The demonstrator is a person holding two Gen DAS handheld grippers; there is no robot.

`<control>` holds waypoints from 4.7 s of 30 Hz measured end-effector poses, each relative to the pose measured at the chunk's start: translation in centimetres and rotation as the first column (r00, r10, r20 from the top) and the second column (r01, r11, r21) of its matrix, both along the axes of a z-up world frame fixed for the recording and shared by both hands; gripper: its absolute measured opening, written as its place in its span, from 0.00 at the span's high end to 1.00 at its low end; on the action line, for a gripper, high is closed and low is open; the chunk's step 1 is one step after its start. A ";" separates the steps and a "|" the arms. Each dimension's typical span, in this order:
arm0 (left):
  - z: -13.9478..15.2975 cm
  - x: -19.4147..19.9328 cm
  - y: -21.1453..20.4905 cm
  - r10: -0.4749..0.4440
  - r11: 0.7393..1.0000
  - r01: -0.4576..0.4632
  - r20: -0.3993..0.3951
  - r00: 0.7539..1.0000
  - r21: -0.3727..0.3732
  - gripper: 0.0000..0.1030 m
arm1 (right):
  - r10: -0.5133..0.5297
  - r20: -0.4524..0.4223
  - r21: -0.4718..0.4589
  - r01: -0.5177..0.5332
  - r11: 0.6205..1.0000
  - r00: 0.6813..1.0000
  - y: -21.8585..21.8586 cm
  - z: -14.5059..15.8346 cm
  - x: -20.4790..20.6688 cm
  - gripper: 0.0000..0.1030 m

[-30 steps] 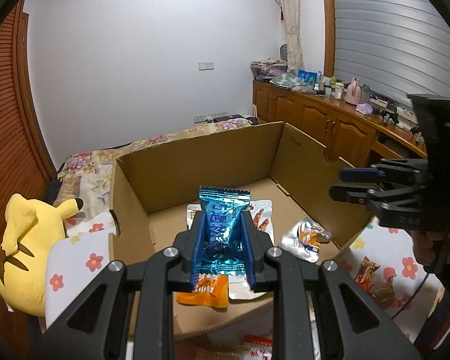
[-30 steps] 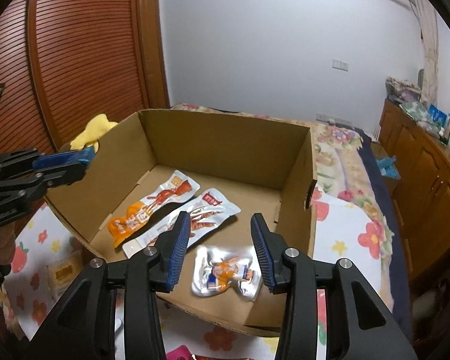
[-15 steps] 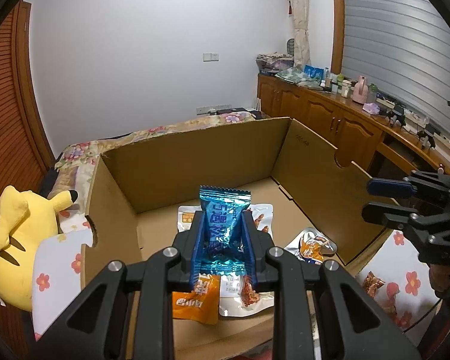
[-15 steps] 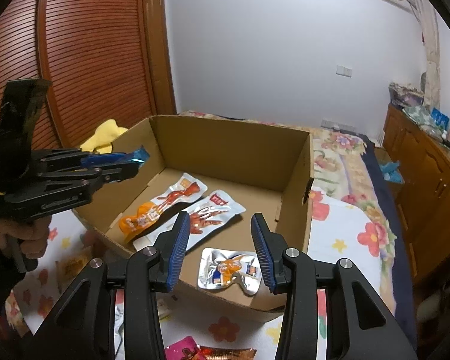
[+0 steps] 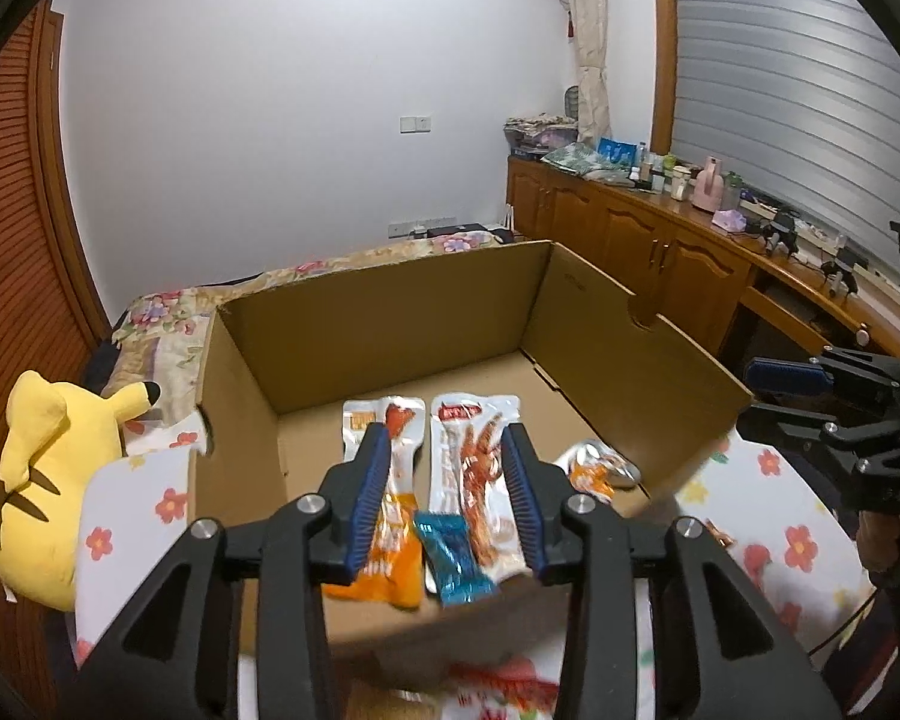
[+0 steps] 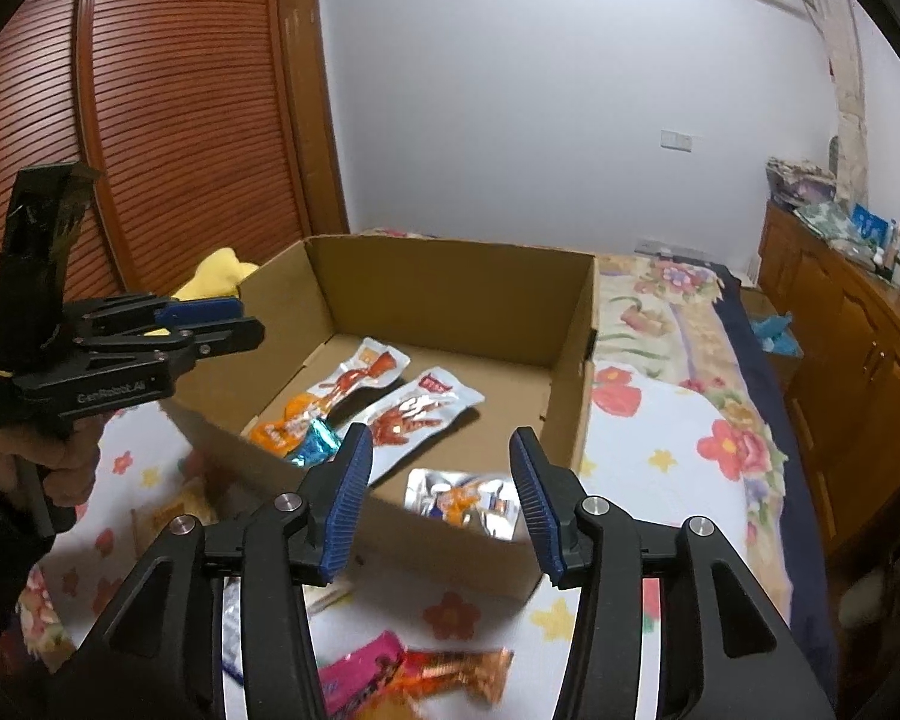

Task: Organize snacks
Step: 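Open the right tool to drop the silver packet while the left tool drops the blue candy, then lower the left tool onto the clear granola-bar packet while the right tool approaches the pink snack, then grasp and lift the granola-bar packet with the left tool while the right tool opens around the pink snack, then grasp the pink-wrapped snack with the right tool and lift it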

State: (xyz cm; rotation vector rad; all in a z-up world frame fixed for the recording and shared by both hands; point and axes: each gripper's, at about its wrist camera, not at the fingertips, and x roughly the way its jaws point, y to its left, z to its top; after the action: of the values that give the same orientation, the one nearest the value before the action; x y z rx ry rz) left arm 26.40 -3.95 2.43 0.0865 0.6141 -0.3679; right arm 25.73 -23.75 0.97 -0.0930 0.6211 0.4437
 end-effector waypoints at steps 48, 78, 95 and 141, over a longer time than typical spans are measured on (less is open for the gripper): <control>-11.5 -7.1 4.6 0.056 0.990 -0.028 -0.203 0.978 0.138 0.42 | 0.042 -0.242 -0.058 -0.058 0.997 0.969 -0.9 -10.1 -9.1 0.38; -10.5 -11.2 6.0 0.086 0.996 -0.080 -0.167 0.982 0.038 0.57 | 0.127 -0.271 -0.092 -0.157 0.983 0.954 2.2 -9.0 -6.6 0.37; -7.3 -16.2 4.8 0.040 0.999 -0.042 -0.115 0.993 -0.017 0.57 | 0.124 -0.321 -0.106 -0.166 0.980 0.939 0.7 -9.1 -9.6 0.37; -4.1 -13.4 2.8 -0.009 1.000 0.008 -0.048 0.999 -0.023 0.56 | 0.066 -0.266 -0.146 -0.108 0.983 0.962 0.9 -11.2 -8.4 0.60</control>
State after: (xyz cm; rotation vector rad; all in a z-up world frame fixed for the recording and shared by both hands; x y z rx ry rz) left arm 12.99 -1.12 -1.65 0.0586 0.6569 -0.3865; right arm 17.37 -22.89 -10.19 -0.2169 0.9144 0.4954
